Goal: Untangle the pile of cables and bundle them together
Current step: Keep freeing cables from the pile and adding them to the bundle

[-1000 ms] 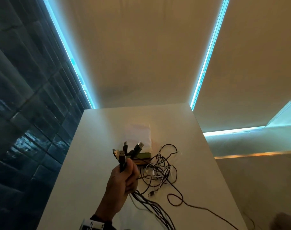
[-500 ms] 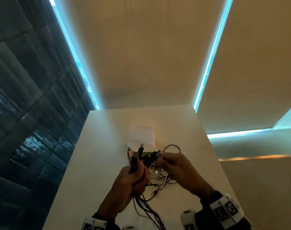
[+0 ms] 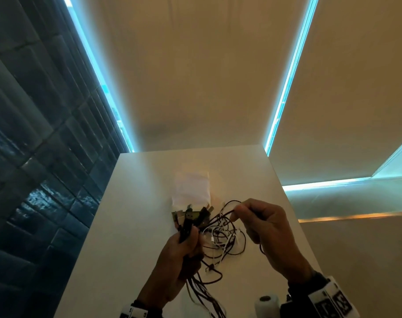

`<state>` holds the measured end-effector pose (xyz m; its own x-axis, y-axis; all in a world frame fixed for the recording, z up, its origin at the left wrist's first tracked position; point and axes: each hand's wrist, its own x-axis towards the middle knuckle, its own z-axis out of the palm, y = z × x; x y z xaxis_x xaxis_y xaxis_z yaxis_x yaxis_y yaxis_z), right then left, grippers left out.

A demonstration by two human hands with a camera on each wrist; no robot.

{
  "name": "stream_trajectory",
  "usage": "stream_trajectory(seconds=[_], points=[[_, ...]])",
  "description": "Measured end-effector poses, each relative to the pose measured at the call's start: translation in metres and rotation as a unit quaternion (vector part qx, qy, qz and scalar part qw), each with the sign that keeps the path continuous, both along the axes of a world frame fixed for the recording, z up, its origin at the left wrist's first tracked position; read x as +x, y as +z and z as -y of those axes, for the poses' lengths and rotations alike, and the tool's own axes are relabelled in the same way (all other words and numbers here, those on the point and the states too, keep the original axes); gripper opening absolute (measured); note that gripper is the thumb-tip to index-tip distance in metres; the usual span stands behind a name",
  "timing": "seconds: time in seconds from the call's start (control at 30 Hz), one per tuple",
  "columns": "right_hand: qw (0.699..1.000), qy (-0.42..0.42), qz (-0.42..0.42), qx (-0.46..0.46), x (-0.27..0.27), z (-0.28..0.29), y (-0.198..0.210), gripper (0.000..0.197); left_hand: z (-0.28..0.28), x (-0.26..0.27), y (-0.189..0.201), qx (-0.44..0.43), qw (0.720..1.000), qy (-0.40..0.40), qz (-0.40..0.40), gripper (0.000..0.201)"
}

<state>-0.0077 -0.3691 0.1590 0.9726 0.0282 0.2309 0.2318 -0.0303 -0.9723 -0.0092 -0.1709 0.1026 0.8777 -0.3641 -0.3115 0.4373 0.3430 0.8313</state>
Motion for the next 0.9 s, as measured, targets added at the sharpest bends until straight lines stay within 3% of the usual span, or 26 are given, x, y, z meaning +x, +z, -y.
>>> stream_trajectory(seconds=[0.13,0.3,0.4,0.47,0.53,0.63,0.73,0.83,0.9], points=[[0.996,0.091,-0.004,0.019,-0.013,0.013,-0.005,0.025,0.002,0.003,-0.001,-0.036,0.996,0.083,-0.020,0.033],[0.972,0.190,-0.120,-0.062,-0.035,0.072,-0.008,0.031,-0.008,0.006,-0.008,-0.064,0.982,0.175,-0.019,0.033],[0.914,0.236,-0.269,-0.193,-0.049,0.117,-0.032,0.041,-0.016,0.006,-0.008,-0.119,0.976,0.181,-0.038,0.031],[0.859,0.225,-0.357,-0.291,-0.053,0.145,-0.065,0.064,-0.019,0.005,-0.006,-0.148,0.976,0.156,-0.033,0.036],[0.845,0.194,-0.365,-0.338,-0.062,0.150,-0.084,0.093,-0.017,0.004,-0.002,-0.171,0.977,0.122,-0.036,0.044],[0.868,0.211,-0.224,-0.389,-0.033,0.066,-0.055,0.075,-0.002,0.004,0.004,-0.174,0.980,0.085,-0.035,0.043],[0.896,0.302,-0.176,-0.275,-0.009,-0.028,-0.046,0.055,0.019,0.003,0.015,-0.108,0.990,0.086,0.016,0.035],[0.913,0.292,-0.206,-0.198,-0.010,-0.056,-0.073,0.035,0.017,0.010,0.025,-0.030,0.991,0.121,0.051,0.027],[0.909,0.269,-0.268,-0.168,-0.022,-0.042,-0.084,0.032,0.002,0.018,0.030,-0.031,0.986,0.151,0.059,0.039]])
